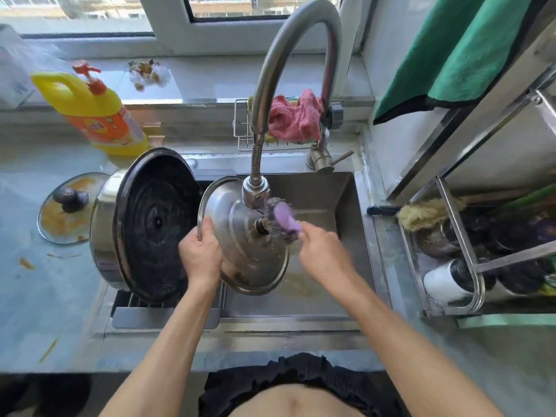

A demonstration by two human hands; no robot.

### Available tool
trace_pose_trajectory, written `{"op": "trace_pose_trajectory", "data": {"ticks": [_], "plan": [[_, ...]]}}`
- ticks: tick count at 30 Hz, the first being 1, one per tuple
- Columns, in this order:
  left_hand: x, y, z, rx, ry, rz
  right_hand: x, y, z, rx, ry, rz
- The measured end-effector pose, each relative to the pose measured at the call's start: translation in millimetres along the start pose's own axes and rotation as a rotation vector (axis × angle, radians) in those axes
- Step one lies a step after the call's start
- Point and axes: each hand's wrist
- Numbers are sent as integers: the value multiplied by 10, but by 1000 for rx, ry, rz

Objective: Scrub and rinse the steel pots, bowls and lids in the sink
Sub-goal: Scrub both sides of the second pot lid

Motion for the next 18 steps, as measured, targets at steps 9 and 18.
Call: {"op": "trace_pose_trajectory", "data": {"ticks": [9,18], "plan": [[-33,-73,71,-46,36,-32,191,206,30,127,-11,-25],[-13,-121,66,-2,56,-50,231,186,-63,113,53,-20]]}}
Point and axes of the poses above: each hand's wrist, its own z-axis away from the middle knuckle, its own y-axis out of the palm, x = y × z, and after that the axes turned 6 degrees about x, right-handed
